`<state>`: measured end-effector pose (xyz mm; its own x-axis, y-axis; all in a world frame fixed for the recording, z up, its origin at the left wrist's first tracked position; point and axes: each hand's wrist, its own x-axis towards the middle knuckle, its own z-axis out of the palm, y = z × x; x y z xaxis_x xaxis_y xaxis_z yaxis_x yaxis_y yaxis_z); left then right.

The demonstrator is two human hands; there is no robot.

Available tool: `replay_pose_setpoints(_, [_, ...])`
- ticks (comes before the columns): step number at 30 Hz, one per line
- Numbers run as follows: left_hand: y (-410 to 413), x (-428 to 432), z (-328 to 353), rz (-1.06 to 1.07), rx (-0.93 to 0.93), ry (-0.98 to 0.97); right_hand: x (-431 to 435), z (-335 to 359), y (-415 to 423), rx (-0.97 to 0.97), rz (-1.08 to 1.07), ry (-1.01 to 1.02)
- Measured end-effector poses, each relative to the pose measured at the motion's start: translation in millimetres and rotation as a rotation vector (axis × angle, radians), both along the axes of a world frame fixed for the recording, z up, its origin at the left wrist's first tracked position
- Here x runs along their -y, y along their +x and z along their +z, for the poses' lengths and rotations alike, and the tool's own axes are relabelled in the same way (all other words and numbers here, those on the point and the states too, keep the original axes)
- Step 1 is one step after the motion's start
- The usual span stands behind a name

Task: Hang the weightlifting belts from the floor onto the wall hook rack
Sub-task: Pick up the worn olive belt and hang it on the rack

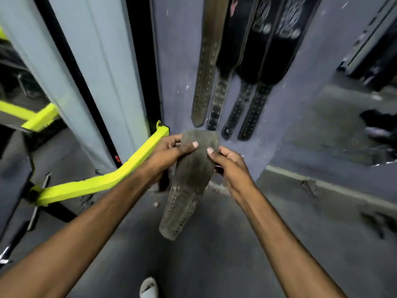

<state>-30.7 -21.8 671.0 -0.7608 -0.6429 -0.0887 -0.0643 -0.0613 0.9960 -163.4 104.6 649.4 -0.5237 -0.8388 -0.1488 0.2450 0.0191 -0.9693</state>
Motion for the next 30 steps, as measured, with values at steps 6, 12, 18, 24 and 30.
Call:
replay_pose_setpoints(6, [26,-36,183,-0.060,-0.089,-0.179,-31,176,27,-0.097,-0.034,-0.202])
replay_pose_setpoints(12, [64,-61,323,-0.016,-0.225,-0.320,-53,330,77,-0.170,-0.113,-0.348])
replay_pose_setpoints(18, [113,-92,387,0.001,-0.339,-0.413,-72,439,130,-0.284,-0.193,-0.452])
replay_pose_setpoints(24, [146,-137,343,-0.071,-0.264,-0.429,-99,505,156,-0.321,-0.311,-0.568])
replay_pose_setpoints(30, [164,-144,365,-0.266,-0.224,-0.503,-115,518,164,-0.371,-0.368,-0.570])
